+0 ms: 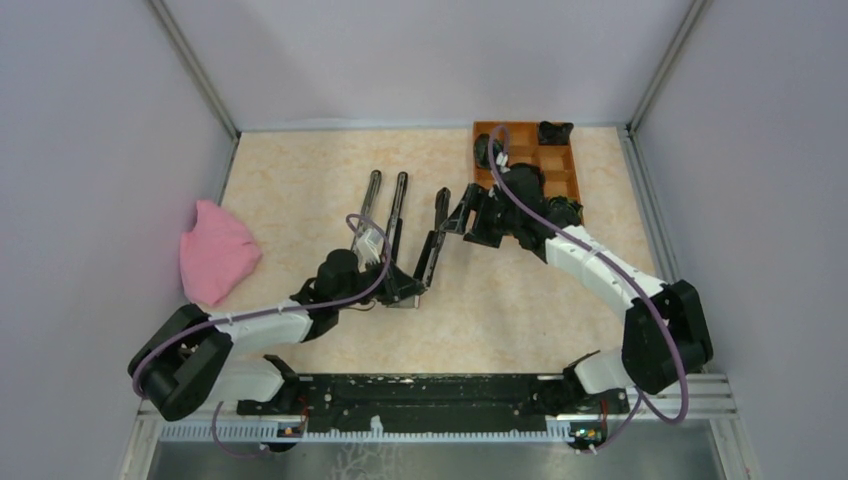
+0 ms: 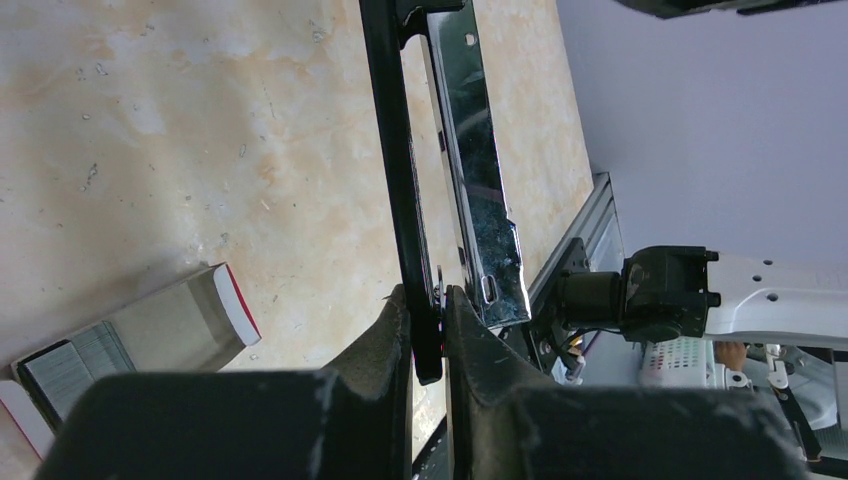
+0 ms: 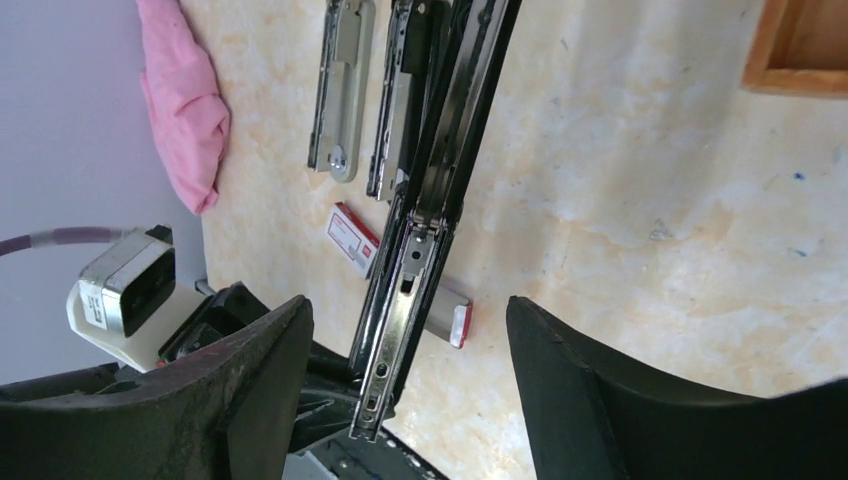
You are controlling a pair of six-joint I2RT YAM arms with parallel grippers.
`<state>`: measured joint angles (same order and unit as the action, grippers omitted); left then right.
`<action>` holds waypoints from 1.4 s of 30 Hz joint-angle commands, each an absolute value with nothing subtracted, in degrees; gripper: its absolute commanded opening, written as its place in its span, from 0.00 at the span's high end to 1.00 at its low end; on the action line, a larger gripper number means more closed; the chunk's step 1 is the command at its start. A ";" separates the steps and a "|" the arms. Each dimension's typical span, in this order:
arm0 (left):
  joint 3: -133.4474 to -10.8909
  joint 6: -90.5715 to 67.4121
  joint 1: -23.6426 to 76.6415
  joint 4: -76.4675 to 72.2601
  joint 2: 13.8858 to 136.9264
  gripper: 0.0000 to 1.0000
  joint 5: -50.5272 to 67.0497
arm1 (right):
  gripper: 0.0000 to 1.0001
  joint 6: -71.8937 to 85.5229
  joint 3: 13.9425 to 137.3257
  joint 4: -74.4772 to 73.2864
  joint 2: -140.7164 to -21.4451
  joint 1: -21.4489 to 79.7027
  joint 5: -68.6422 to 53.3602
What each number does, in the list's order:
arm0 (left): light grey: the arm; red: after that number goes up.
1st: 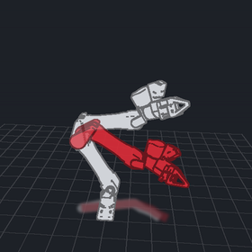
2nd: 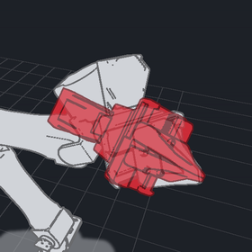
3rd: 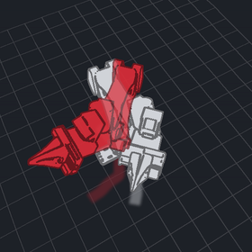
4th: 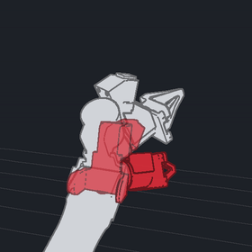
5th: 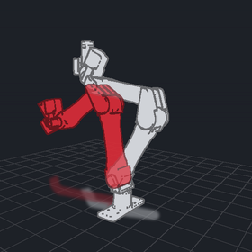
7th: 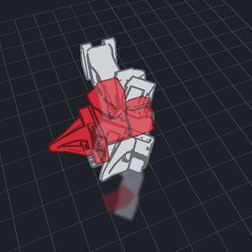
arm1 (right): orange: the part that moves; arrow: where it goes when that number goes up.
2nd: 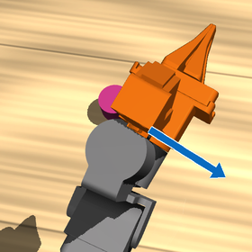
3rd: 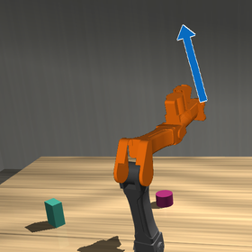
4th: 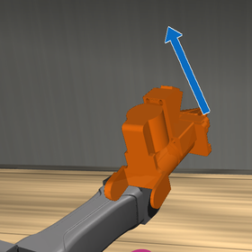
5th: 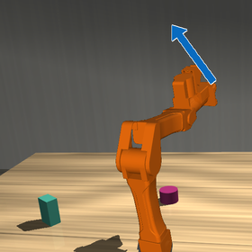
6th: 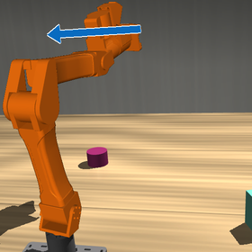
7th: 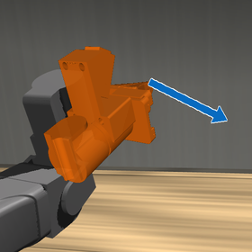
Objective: Load the staples into the stapler
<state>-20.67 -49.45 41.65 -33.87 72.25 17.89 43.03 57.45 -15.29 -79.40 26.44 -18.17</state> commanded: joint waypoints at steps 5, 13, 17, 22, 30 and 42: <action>-24.11 -49.90 41.75 -43.66 73.23 1.00 18.33 | 0.36 47.39 56.48 -8.04 -83.65 30.91 -15.95; -24.30 -50.03 41.75 -43.71 73.49 1.00 18.58 | 0.46 49.86 57.17 -5.17 -88.03 33.11 -14.39; -24.41 -49.81 41.75 -43.24 73.78 1.00 18.32 | 0.58 50.02 57.58 -4.69 -88.48 33.69 -14.30; -24.61 -49.83 41.75 -43.28 74.77 1.00 18.64 | 0.74 49.74 57.96 -4.74 -88.66 34.10 -14.01; -25.19 -48.52 41.75 -40.48 76.07 0.90 18.52 | 1.00 45.98 60.14 -7.12 -89.80 34.19 -10.48; -28.02 -42.81 39.02 -23.41 69.69 0.42 10.07 | 1.00 32.61 72.52 -21.47 -99.53 34.19 0.54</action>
